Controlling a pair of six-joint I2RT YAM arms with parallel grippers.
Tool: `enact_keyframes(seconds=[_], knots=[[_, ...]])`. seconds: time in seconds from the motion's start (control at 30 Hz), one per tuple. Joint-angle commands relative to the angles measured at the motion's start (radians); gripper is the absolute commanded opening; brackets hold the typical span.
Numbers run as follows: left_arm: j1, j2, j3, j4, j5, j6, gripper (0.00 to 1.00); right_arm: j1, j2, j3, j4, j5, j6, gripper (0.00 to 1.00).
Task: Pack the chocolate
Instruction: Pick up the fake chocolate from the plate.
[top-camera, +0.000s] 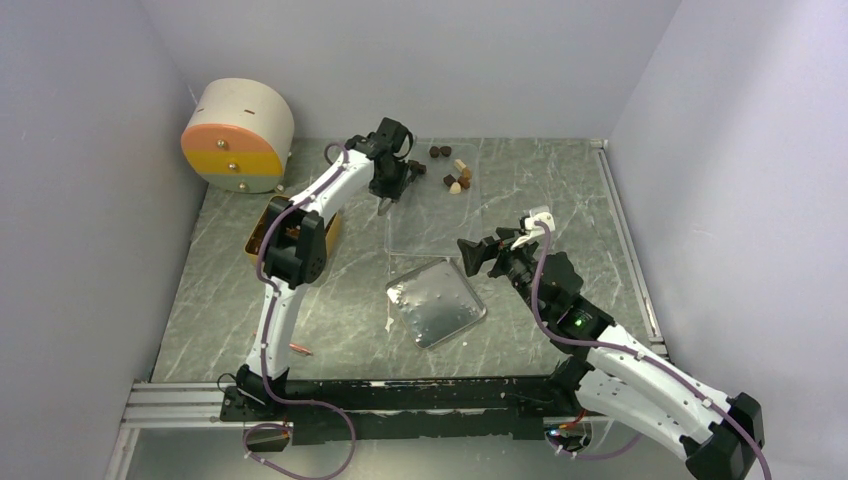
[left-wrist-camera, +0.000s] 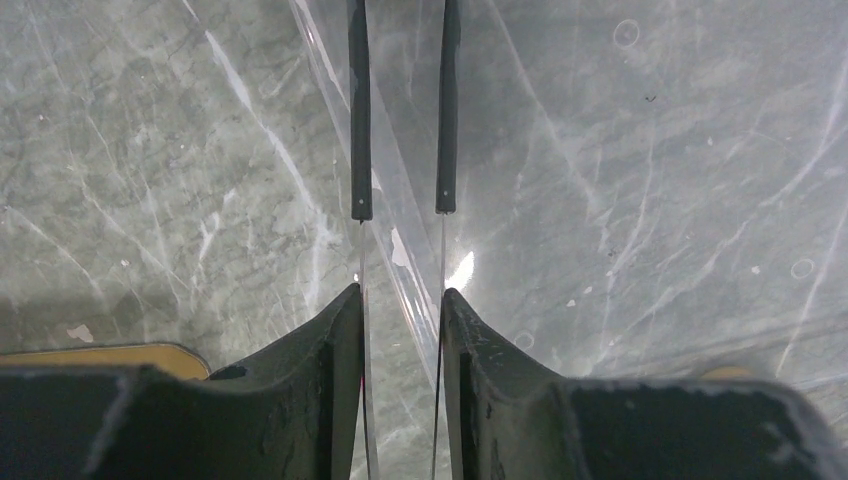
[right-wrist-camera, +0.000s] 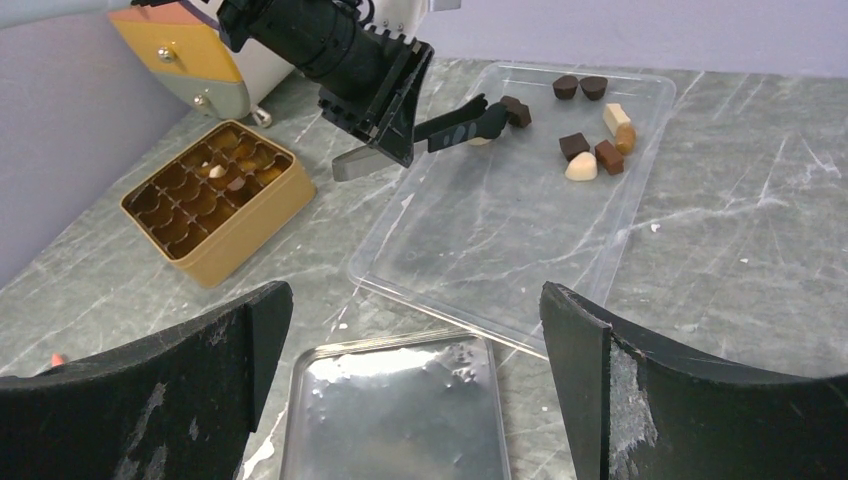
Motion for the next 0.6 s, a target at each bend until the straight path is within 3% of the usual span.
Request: enact_keyframes(seconds=[0.0, 0.13, 0.57], knots=[[0.005, -0.031, 0.028, -0.014, 0.023, 0.011, 0.35, -0.001, -0.019, -0.001, 0.022, 0.014, -0.001, 1.00], [0.004, -0.042, 0.024, -0.030, 0.016, 0.016, 0.29, -0.001, -0.015, 0.001, 0.025, 0.011, -0.001, 1.00], [0.003, -0.144, -0.021, -0.070, 0.039, 0.003, 0.27, -0.001, -0.008, 0.009, 0.030, 0.005, -0.002, 1.00]])
